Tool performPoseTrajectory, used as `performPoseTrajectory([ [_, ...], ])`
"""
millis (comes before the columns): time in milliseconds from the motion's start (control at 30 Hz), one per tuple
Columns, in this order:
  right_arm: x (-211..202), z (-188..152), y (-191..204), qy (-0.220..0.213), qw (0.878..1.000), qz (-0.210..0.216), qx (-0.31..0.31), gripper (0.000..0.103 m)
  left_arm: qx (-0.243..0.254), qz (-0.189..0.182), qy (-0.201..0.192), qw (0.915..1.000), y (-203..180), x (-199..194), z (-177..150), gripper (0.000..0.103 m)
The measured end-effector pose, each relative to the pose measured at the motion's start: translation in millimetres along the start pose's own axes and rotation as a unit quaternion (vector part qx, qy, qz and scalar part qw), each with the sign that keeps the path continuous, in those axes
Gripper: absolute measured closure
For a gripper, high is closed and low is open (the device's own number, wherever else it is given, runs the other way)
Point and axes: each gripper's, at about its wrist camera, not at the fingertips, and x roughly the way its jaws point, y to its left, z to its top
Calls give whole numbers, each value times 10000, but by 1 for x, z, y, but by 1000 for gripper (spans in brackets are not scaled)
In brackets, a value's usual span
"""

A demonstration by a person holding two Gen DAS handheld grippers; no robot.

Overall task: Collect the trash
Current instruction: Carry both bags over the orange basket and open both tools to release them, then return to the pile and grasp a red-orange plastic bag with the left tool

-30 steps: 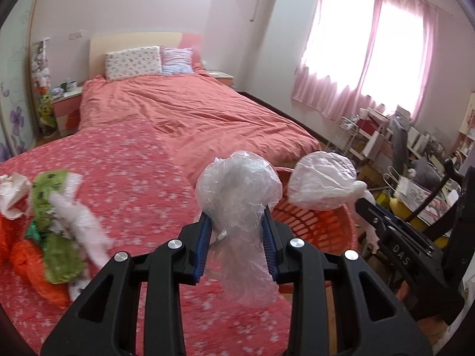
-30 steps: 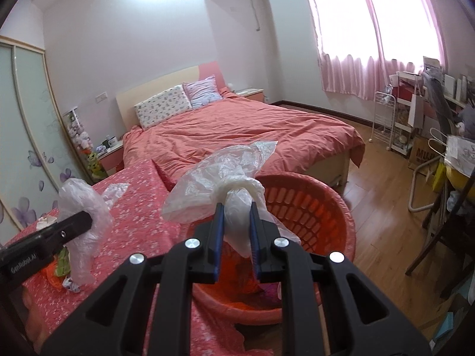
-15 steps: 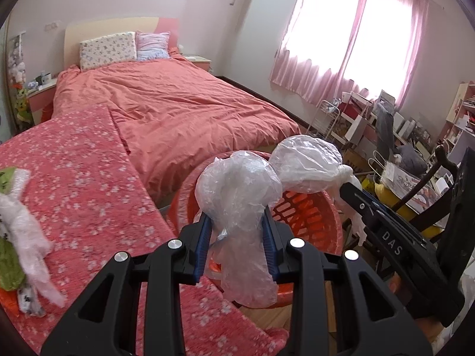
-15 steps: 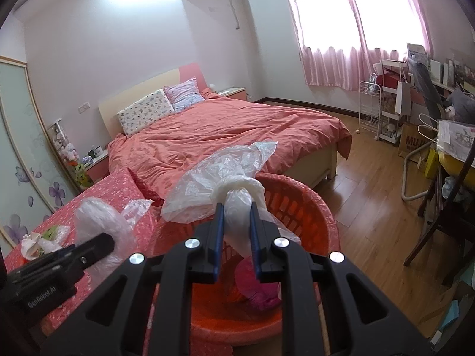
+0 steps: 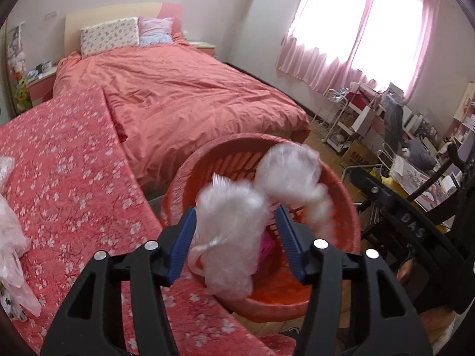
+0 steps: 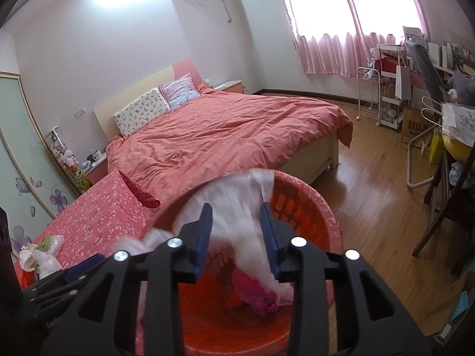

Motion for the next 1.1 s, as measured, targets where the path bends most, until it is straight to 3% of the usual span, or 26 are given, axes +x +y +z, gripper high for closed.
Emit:
performPoseTrajectory([
  [367,-7,-12,7,6,9993,-218,-287,54,-219,613,-11,9979,44,-24,-11,42],
  [667,-21,-24,53,51,9977,51,-678,52,-528,1351,-295,9890,106,-80,-20,42],
  [867,-28,-39,98,163,9942,365,-998,52,-963,2100,-567,9713,174,-138,-22,40],
  [1100,-32,-55,151,296,9884,699,-1314,52,-1651,3007,-833,9356,266,-200,-35,37],
])
